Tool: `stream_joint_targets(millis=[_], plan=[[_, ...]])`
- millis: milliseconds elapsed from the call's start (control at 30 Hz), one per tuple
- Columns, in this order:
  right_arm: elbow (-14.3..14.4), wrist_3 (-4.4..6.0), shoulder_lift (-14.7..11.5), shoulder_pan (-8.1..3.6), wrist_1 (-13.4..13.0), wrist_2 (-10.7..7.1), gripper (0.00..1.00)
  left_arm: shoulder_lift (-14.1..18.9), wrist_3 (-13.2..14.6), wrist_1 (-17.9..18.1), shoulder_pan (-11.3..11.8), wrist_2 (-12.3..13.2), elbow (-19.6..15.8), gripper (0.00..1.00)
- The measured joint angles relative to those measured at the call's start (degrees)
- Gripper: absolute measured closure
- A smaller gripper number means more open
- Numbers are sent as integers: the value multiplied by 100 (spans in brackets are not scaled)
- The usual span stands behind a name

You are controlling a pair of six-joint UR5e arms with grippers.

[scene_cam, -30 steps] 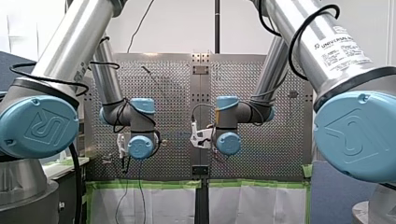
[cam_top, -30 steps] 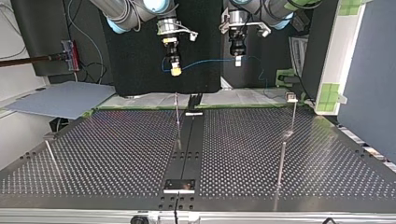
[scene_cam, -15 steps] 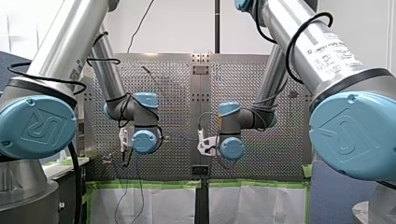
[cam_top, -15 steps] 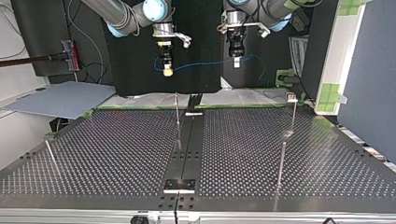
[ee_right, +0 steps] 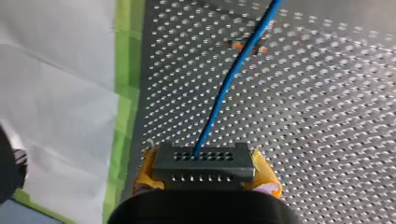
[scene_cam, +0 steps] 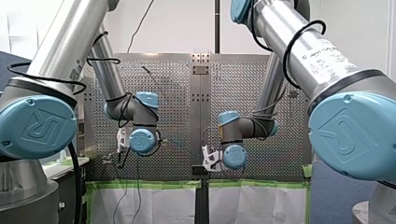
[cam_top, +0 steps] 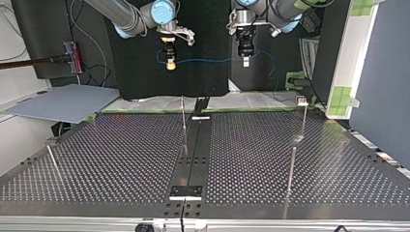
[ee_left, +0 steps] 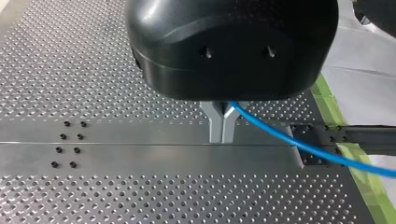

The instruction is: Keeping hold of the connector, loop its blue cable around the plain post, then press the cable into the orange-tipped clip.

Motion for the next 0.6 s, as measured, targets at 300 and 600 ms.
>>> stream_joint_targets(millis=[300, 600], plan=[[-198, 195, -285, 52, 263, -22, 100, 212, -245, -63, 33, -97, 165, 100], [-253, 547, -773, -4, 529, -422, 100, 730, -386, -468, 118, -294, 280, 100]])
